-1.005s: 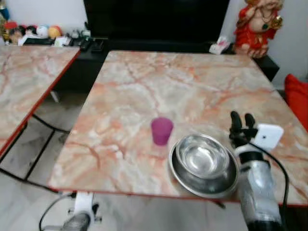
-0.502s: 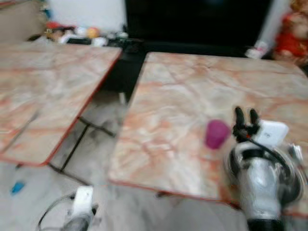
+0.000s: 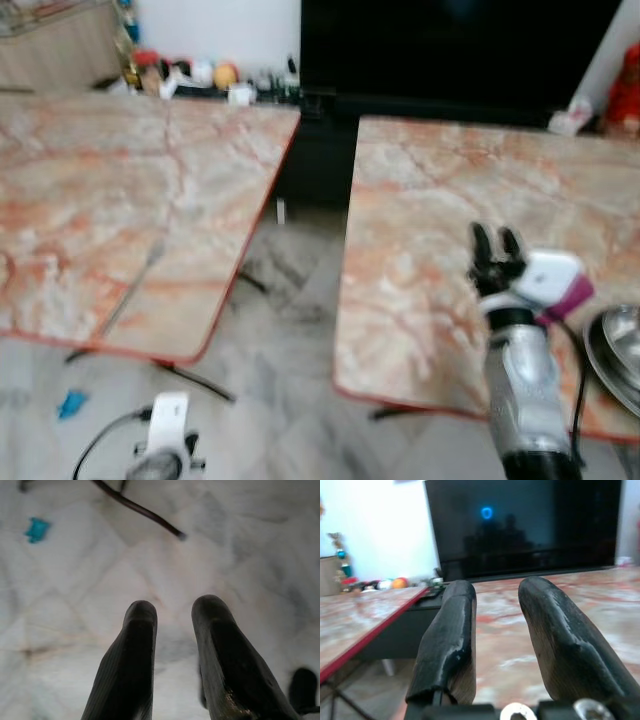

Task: Setting the table

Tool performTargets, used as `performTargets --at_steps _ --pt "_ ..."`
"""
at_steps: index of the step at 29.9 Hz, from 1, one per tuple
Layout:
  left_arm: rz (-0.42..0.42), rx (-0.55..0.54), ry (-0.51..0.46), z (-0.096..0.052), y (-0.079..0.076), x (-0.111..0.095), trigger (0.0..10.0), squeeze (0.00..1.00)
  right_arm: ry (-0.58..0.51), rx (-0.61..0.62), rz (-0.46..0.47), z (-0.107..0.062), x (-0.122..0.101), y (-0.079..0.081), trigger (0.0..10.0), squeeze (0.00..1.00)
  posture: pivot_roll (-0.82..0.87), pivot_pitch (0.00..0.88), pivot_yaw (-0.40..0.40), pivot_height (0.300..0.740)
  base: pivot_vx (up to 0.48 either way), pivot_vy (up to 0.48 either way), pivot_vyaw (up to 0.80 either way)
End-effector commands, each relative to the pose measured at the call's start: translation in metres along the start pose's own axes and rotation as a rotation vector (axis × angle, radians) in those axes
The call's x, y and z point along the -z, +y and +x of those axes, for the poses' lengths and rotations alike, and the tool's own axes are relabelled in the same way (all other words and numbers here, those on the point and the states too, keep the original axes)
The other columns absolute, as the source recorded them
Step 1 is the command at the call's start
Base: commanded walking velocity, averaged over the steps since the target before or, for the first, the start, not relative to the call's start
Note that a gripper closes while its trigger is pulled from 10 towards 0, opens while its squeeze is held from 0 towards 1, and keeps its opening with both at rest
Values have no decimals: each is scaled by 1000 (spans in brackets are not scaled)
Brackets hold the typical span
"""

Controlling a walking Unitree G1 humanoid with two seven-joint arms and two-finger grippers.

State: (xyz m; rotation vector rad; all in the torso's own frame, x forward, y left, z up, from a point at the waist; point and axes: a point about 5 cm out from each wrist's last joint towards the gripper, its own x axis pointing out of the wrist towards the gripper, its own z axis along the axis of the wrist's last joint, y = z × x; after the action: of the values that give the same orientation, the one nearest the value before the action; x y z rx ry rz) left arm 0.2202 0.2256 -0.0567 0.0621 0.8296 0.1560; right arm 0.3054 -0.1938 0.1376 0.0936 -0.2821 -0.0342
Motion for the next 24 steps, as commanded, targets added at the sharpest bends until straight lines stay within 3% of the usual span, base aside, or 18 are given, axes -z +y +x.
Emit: performTargets --at_steps 1,24 --pt "-13 6 18 0 -5 5 10000 0 -4 22 -10 0 -2 -7 10000 0 43 0 5 740 0 469 0" --pt "-12 5 20 -1 -2 5 10000 0 15 20 -9 0 2 -4 10000 0 50 0 7 740 0 470 0"
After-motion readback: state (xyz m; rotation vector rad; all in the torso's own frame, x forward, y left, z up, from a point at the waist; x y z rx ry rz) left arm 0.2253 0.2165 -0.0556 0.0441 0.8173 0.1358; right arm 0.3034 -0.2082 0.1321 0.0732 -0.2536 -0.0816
